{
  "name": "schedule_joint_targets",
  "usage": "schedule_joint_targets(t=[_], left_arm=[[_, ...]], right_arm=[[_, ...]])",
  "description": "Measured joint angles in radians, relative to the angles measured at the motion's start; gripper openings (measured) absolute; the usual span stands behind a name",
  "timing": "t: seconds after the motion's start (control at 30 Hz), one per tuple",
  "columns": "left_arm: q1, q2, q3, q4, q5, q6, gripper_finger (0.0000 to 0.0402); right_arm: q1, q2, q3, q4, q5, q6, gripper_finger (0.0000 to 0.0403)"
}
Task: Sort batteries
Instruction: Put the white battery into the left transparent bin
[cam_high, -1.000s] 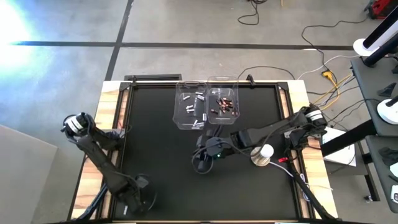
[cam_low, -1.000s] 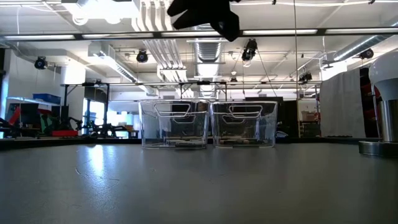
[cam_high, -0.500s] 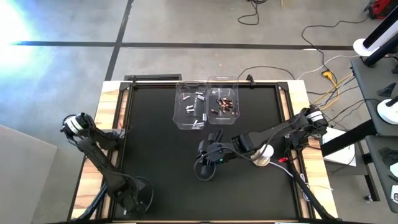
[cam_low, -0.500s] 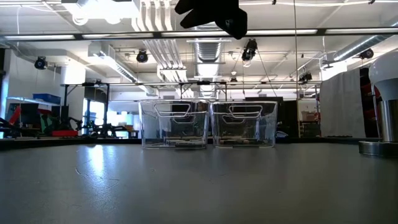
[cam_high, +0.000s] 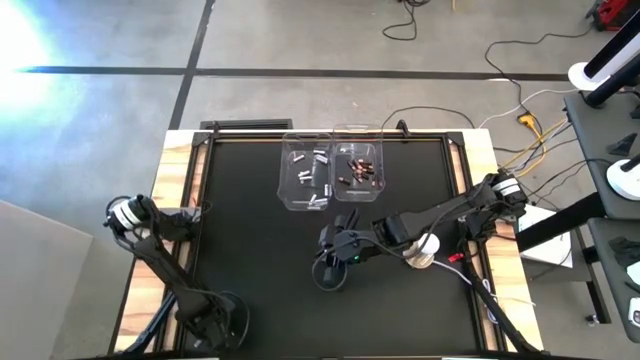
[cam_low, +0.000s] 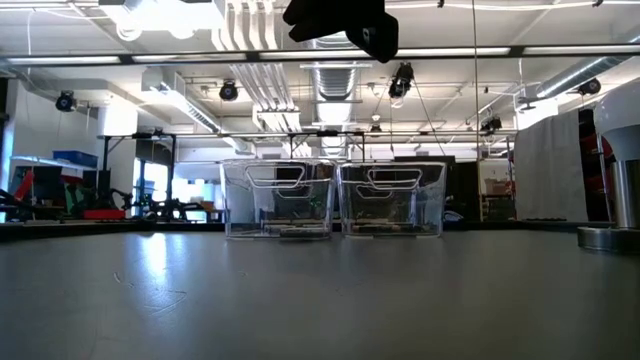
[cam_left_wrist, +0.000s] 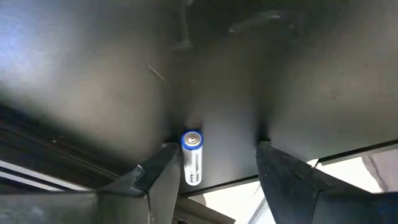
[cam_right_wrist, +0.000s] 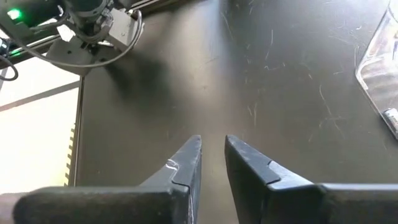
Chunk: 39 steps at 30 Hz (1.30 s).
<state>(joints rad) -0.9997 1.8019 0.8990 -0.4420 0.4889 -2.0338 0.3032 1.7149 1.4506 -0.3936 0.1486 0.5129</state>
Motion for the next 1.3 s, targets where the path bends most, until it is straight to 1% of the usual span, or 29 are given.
schedule_joint_targets(t=[0.1,0.2,0.47,0.6,0.7,0.83,0.93,1.03,1.2,1.3], left_arm=[[0.000,0.038,0.032,-0.015,0.013,0.028,0.0177],[0.000,0.058,0.055,-0.035,0.013,0.035,0.0152],[-0.005,0.063,0.074,-0.072,-0.022,0.062,0.0059],[-0.006,0.063,0.074,-0.078,-0.028,0.063,0.0017],[-0.007,0.063,0.087,-0.095,-0.047,0.071,0.0010],[-0.010,0.067,0.146,-0.160,-0.122,0.101,0.0018],[-0.006,0.066,0.220,-0.250,-0.224,0.108,0.0017],[0.001,0.066,0.308,-0.354,-0.423,0.110,0.0016],[0.017,0.054,0.454,-0.461,-0.782,0.127,0.0015],[0.061,0.049,0.522,-0.514,-0.928,0.216,0.0015]], right_arm=[[0.000,0.000,0.000,-0.002,-0.001,0.000,0.0060],[0.000,0.000,0.000,-0.015,-0.001,0.000,0.0059],[0.008,0.000,0.000,-0.037,-0.002,0.000,0.0072],[0.009,-0.009,0.000,-0.114,-0.027,-0.037,0.0079],[0.011,-0.038,0.000,-0.204,-0.029,-0.050,0.0079],[0.014,-0.093,0.000,-0.308,-0.024,-0.075,0.0067],[0.013,-0.147,0.000,-0.341,-0.011,-0.093,0.0057],[0.013,-0.205,0.000,-0.336,-0.007,-0.120,0.0048],[0.024,-0.298,0.000,-0.330,-0.006,-0.112,0.0039],[0.054,-0.342,0.001,-0.334,-0.006,-0.097,0.0038]])
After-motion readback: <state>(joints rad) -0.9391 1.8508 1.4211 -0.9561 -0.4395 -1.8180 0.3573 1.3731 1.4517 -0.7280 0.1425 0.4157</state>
